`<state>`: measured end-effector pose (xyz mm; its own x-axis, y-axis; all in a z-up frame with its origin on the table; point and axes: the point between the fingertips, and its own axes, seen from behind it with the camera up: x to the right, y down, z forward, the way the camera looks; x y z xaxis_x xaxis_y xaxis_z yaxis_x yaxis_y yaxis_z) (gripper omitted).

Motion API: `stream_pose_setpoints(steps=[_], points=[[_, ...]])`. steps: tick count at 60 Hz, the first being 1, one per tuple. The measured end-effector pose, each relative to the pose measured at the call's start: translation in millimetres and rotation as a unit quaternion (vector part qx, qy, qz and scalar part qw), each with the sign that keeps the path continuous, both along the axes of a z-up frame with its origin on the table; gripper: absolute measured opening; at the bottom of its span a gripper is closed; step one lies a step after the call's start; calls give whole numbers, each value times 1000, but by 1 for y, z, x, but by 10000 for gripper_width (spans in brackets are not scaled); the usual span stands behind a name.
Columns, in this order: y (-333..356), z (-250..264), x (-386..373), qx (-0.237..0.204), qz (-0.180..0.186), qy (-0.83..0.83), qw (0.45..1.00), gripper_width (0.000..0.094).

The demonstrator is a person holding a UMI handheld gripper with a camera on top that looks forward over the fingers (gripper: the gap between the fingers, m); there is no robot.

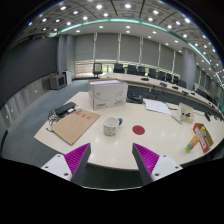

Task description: Pour water

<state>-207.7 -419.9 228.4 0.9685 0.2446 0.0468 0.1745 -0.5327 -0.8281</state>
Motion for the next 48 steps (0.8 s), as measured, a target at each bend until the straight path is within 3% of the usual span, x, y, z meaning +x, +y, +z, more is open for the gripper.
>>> stream_pose_setpoints(steps=[8,34,48], points=[[7,-2,31,2,-30,4,1000,861],[59,-69,345,17,-116,13,993,859],[121,-119,486,43,-133,13,990,857]])
